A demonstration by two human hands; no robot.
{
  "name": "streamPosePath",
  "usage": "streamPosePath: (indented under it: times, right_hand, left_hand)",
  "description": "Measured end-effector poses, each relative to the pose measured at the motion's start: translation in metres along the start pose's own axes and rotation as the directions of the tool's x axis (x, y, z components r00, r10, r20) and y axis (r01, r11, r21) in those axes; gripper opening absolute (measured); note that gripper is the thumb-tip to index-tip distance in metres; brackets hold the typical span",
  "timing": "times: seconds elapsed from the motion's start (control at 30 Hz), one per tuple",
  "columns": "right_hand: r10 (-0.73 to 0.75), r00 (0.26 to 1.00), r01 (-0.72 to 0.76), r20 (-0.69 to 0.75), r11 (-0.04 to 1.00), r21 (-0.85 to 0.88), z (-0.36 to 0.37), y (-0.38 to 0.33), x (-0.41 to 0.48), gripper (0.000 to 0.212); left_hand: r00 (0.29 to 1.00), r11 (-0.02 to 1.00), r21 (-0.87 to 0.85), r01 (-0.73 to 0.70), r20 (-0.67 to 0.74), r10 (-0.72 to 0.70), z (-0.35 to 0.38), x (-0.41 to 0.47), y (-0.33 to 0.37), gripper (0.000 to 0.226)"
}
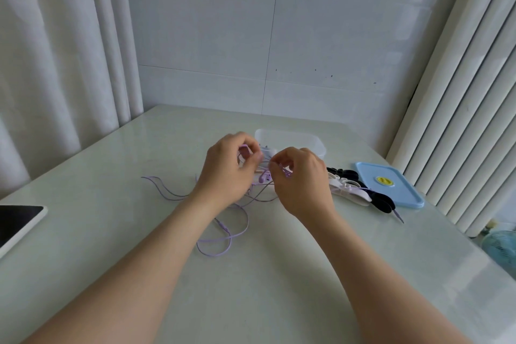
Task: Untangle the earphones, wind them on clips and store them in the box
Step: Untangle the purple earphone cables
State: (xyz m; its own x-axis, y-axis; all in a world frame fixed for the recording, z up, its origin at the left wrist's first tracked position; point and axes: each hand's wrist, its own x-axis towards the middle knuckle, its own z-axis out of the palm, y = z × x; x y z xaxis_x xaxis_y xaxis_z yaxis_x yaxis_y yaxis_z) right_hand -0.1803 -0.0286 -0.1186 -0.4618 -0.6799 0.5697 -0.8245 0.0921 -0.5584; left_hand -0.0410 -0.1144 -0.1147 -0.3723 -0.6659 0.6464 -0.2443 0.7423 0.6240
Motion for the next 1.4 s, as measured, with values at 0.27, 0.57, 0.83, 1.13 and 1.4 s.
streamPosePath:
  times: [0.27,0.57,0.83,1.13,1.4]
  right_hand:
    - [0.101,0.986,-0.084,0.134,0.988,-0.127,-0.005,0.004,-0.002,0.009]
    - [0.102,0.993,-0.089,0.062,0.978,-0.186,-0.007,0.005,-0.001,0.011]
    - [0.028,0.999,-0.030,-0.019,0.996,-0.089,-0.002,0.007,0.002,0.016]
    - [0.021,0.999,-0.019,0.036,0.998,-0.060,-0.009,0.005,0.000,0.009]
    - [0.077,0.984,-0.064,0.162,0.994,-0.083,-0.009,0.010,-0.001,0.027]
  left_hand:
    - [0.817,0.308,-0.899,0.312,0.089,-0.569,-0.015,0.020,0.007,0.022]
    - [0.695,0.297,-0.773,0.560,0.244,-0.676,-0.014,0.016,-0.001,0.030]
    - [0.955,0.938,-0.222,0.265,0.198,-0.222,-0.005,-0.003,0.014,0.018]
    - [0.942,0.839,-0.441,0.319,0.052,-0.332,-0.006,0.007,0.008,0.012]
    - [0.715,0.244,-0.891,0.383,0.118,-0.690,-0.022,0.023,0.004,0.017]
